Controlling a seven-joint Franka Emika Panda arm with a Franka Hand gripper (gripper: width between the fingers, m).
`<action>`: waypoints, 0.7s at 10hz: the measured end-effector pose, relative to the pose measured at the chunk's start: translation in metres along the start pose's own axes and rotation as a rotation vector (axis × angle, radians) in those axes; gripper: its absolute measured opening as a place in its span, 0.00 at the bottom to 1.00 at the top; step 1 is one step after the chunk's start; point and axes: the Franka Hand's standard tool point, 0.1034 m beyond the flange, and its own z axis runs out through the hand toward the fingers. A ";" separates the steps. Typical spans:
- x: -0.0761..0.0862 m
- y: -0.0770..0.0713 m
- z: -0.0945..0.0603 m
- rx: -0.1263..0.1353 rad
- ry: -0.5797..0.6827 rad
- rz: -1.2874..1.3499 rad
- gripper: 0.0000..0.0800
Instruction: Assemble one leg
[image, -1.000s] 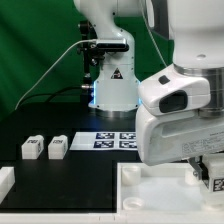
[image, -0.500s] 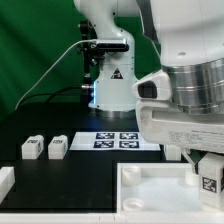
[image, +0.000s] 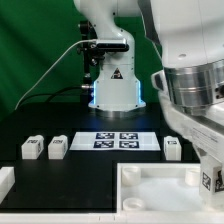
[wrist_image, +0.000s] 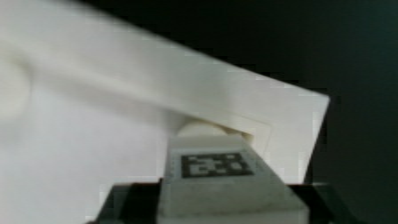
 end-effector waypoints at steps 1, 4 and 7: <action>-0.007 0.003 0.004 0.006 0.003 0.084 0.37; -0.008 0.002 0.004 0.016 0.003 0.003 0.37; -0.003 0.006 0.003 -0.020 0.009 -0.555 0.77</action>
Offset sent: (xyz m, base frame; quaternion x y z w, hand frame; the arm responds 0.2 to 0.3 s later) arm 0.0000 0.0000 0.0000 0.0000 0.0000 0.0000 1.0000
